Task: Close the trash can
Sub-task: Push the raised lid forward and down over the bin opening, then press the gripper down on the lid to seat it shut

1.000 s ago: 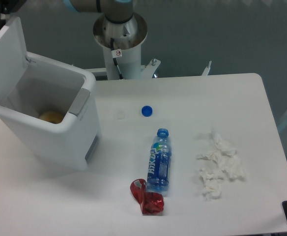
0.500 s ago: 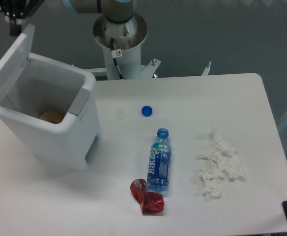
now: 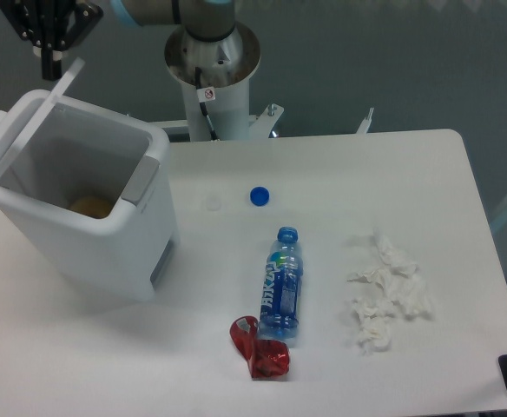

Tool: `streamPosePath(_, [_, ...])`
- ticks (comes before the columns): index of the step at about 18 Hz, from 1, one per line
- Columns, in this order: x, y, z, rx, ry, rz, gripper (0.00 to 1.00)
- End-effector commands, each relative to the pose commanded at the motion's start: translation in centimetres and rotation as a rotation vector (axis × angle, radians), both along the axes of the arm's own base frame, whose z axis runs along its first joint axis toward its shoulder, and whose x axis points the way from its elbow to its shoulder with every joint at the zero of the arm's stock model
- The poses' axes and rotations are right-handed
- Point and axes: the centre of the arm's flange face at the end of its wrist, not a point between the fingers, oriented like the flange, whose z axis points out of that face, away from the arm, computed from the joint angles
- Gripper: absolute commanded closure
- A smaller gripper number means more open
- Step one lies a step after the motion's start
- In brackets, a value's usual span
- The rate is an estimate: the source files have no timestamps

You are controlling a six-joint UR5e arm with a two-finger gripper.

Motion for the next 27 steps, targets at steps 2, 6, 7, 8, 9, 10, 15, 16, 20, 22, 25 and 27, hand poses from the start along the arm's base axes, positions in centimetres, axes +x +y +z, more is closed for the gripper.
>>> streamPosePath(2, [-0.9,0.5,-0.6,-0.012,-0.007,0.014,0.92])
streamPosePath(6, [-2.7,2.3,-2.6,-0.049,-0.028,0.029,0.92])
streamPosePath(7, [-3.1,2.8,-3.2,-0.06,-0.034,0.031,0.92])
streamPosePath(8, [-3.4,3.4,-3.9,-0.072,-0.041,0.031,0.92])
streamPosePath(9, [-3.7,3.8,-4.4,-0.081,-0.046,0.031,0.92])
streamPosePath(10, [-3.9,4.2,-5.0,-0.09,-0.053,0.03,0.92])
streamPosePath(15, [-6.1,5.0,-6.8,-0.12,-0.073,0.053,0.92])
streamPosePath(16, [-6.5,5.3,-7.2,-0.127,-0.077,0.058,0.92])
streamPosePath(20, [-8.2,5.6,-8.3,-0.145,-0.089,0.08,0.92])
streamPosePath(22, [-9.0,5.7,-8.9,-0.156,-0.098,0.091,0.92])
streamPosePath(25, [-9.2,5.9,-9.4,-0.163,-0.103,0.093,0.92])
streamPosePath(27, [-9.3,6.0,-9.9,-0.171,-0.108,0.093,0.92])
